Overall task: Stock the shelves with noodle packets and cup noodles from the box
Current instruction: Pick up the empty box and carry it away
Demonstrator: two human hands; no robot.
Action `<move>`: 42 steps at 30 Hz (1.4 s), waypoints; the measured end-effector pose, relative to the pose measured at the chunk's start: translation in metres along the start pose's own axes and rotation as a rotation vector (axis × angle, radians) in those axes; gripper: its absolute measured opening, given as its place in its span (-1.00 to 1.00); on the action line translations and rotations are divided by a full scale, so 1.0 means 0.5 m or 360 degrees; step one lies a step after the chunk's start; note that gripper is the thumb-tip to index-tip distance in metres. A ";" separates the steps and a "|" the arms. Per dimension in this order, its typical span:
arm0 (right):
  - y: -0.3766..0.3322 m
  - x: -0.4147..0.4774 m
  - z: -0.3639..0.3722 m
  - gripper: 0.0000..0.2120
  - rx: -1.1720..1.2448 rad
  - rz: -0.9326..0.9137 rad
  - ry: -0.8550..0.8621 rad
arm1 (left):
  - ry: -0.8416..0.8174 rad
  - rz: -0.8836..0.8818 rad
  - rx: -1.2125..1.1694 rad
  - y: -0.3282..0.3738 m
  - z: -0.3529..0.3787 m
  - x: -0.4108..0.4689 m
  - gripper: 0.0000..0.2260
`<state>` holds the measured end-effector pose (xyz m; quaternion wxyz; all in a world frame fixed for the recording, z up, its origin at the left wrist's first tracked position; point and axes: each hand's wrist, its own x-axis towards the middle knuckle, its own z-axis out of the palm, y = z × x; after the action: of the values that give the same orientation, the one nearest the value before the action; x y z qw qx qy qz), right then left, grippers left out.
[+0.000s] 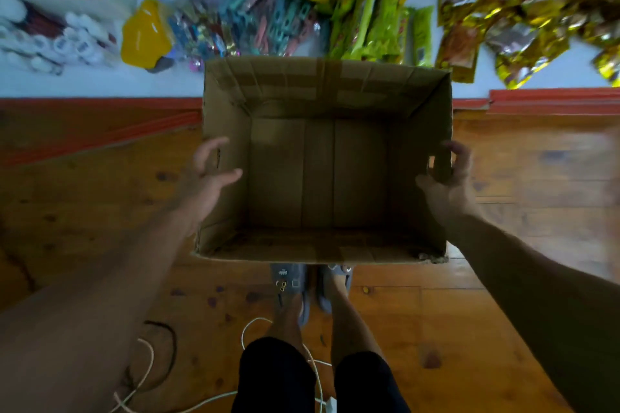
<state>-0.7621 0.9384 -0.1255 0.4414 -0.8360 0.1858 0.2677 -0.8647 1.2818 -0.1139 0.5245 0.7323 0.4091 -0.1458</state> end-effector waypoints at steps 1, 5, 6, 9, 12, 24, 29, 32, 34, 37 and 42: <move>-0.004 -0.010 -0.019 -0.54 -0.0060 -0.0002 -0.0037 | -0.0084 -0.0019 0.0029 0.024 -0.002 -0.018 -0.55; -0.030 -0.092 -0.121 -0.56 -0.0077 0.0111 -0.0013 | -0.0161 -0.0026 0.0059 0.115 0.010 -0.086 -0.58; -0.039 -0.112 -0.146 -0.56 -0.0066 0.0135 0.0052 | -0.0159 -0.0014 0.0057 0.142 0.016 -0.105 -0.58; -0.055 -0.198 -0.225 -0.55 -0.0027 0.0229 0.0237 | -0.0192 0.0051 0.0099 0.231 0.034 -0.185 -0.58; -0.071 -0.306 -0.310 -0.56 0.0012 0.0263 0.0406 | -0.0295 0.0165 0.0198 0.311 0.041 -0.270 -0.60; -0.043 -0.745 -0.590 -0.56 0.0465 0.0420 0.1005 | -0.0831 0.0792 0.0665 0.568 0.185 -0.572 -0.58; 0.060 -0.839 -0.698 -0.53 0.0588 0.0484 0.1179 | -0.1010 0.0915 0.0775 0.631 0.334 -0.696 -0.63; 0.136 -0.870 -0.786 -0.52 0.0694 0.0512 0.1244 | -0.1044 0.0987 0.0830 0.665 0.445 -0.780 -0.65; 0.185 -0.881 -0.853 -0.51 0.0768 0.0525 0.1236 | -0.1069 0.1039 0.0858 0.684 0.523 -0.833 -0.65; 0.262 -0.898 -0.949 -0.53 0.0877 0.0541 0.1242 | -0.1105 0.1072 0.0909 0.705 0.631 -0.905 -0.66; 0.338 -0.901 -1.075 -0.54 0.0977 0.0552 0.1303 | -0.1135 0.1088 0.0938 0.752 0.771 -0.984 -0.68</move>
<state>-1.0569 0.4301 0.2932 0.5063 -0.6617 0.5475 -0.0776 -0.8055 0.6768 0.2894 0.4211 0.8437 -0.1112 -0.3138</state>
